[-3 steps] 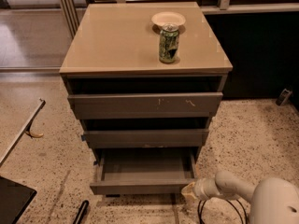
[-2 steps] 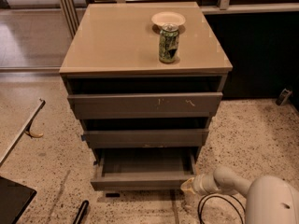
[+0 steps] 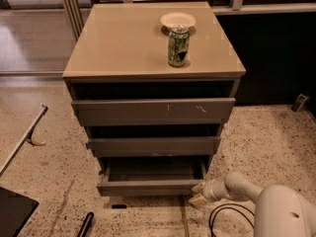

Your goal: Close bottom drawer

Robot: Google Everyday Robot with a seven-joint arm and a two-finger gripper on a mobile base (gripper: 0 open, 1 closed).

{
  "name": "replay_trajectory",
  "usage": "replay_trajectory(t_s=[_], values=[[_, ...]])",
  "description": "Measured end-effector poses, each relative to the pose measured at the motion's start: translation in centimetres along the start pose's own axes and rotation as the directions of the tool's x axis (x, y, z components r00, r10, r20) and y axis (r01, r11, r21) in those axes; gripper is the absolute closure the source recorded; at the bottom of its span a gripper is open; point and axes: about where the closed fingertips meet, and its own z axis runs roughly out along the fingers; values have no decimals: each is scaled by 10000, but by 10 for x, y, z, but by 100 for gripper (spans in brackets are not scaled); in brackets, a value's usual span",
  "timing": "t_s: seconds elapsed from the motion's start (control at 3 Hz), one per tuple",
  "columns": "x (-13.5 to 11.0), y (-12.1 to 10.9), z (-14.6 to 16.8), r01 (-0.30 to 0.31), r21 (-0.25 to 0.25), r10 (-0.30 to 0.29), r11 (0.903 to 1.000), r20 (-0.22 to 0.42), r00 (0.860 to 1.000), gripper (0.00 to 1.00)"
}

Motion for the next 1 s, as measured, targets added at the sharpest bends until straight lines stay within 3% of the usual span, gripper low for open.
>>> replay_trajectory(t_s=[0.33,1.0], values=[[-4,-6,0,207,118,-208,9997,110,9997,0],[-22,-17,16,630,-83,-626,9980,448,9970,0]])
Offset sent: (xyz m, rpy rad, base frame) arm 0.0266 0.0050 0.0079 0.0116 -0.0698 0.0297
